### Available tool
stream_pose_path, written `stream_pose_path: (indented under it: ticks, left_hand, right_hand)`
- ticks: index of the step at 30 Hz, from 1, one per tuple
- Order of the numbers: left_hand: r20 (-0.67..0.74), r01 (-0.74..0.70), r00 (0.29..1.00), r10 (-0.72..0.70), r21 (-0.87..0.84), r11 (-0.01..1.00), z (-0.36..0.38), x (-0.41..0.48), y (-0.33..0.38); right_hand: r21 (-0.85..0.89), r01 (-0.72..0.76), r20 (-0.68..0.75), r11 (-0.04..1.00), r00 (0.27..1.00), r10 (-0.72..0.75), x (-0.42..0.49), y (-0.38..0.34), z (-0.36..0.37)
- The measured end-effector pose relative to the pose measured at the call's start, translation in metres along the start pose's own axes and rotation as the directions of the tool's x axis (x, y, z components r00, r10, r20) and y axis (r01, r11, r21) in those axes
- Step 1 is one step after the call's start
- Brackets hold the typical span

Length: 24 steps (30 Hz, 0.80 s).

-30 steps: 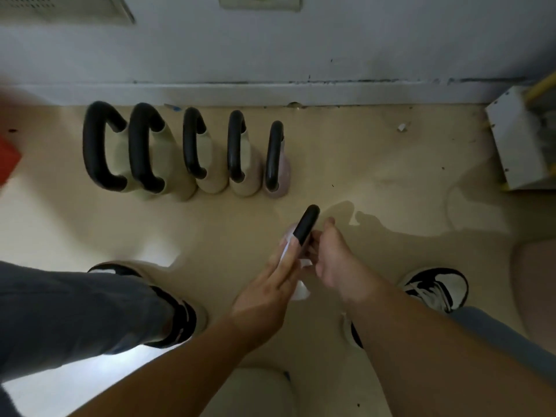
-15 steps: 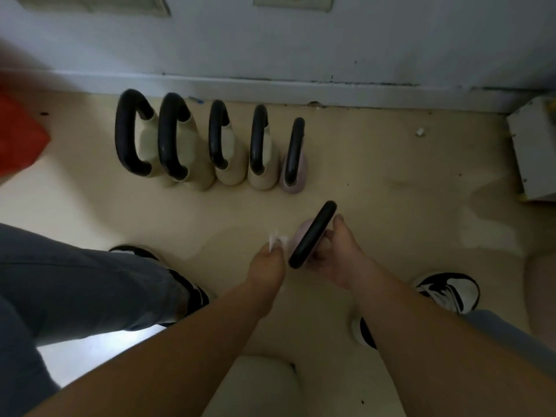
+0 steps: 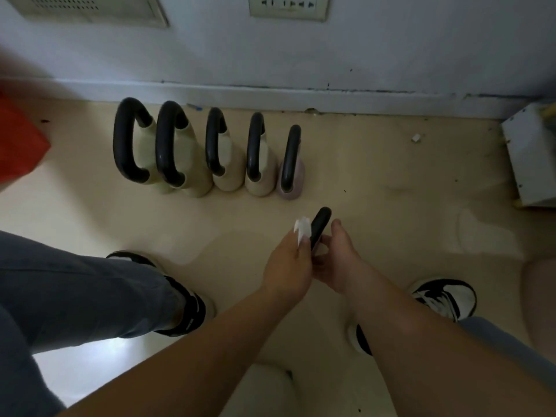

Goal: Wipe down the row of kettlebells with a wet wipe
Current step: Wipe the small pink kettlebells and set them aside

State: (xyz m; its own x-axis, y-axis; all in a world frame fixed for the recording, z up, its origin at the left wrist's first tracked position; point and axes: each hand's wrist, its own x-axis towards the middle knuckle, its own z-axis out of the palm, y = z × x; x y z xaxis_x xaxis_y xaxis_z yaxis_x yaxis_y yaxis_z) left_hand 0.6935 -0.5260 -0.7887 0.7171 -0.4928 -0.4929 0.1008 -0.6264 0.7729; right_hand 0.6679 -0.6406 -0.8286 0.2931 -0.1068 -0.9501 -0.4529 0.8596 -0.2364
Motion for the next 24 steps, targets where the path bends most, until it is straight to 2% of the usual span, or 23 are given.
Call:
stream_pose_path:
  ticks: [2, 4, 8, 11, 13, 15, 17, 19, 22, 24]
  left_hand:
    - [0.062, -0.019, 0.998, 0.016, 0.044, 0.999, 0.006, -0.011, -0.025]
    - [0.033, 0.002, 0.999, -0.003, 0.029, 1.000, 0.012, -0.029, -0.044]
    - [0.048, 0.240, 0.967, -0.252, 0.178, 0.954, 0.003, -0.036, -0.064]
    - [-0.099, 0.345, 0.937, -0.335, 0.120, 0.931, -0.013, -0.018, -0.058]
    - [-0.147, 0.297, 0.950, -0.275, 0.157, 0.942, -0.020, -0.002, -0.038]
    - [-0.053, 0.177, 0.984, -0.172, 0.129, 0.976, -0.019, 0.011, -0.012]
    - [0.096, 0.230, 0.970, -0.224, -0.050, 0.972, -0.013, 0.021, 0.012]
    - [0.229, 0.332, 0.929, -0.291, -0.171, 0.928, -0.007, 0.034, 0.024]
    - [0.258, 0.444, 0.889, -0.378, -0.282, 0.851, 0.002, 0.054, 0.027]
    - [0.252, 0.464, 0.878, -0.408, -0.234, 0.854, 0.002, 0.058, 0.048]
  right_hand:
    - [0.017, -0.003, 0.002, 1.000, 1.000, 0.003, 0.000, 0.001, 0.003]
    - [-0.012, -0.006, -0.010, 1.000, 1.000, 0.006, -0.003, 0.001, 0.006]
    - [-0.047, 0.008, -0.026, 0.999, 1.000, -0.010, -0.007, -0.002, 0.005]
    - [-0.198, 0.038, -0.126, 0.979, 0.990, -0.064, -0.005, -0.004, 0.002]
    - [-0.283, 0.063, -0.239, 0.957, 0.962, -0.135, -0.001, -0.007, 0.000]
    - [-0.318, 0.083, -0.310, 0.945, 0.932, -0.187, 0.003, -0.011, -0.002]
    - [-0.303, 0.084, -0.295, 0.949, 0.939, -0.177, 0.006, -0.014, -0.006]
    - [-0.302, 0.076, -0.242, 0.950, 0.958, -0.153, 0.006, -0.015, -0.011]
    - [-0.273, 0.072, -0.127, 0.959, 0.986, -0.110, 0.000, -0.014, -0.017]
    - [-0.202, 0.044, -0.048, 0.978, 0.997, -0.055, -0.002, -0.014, -0.012]
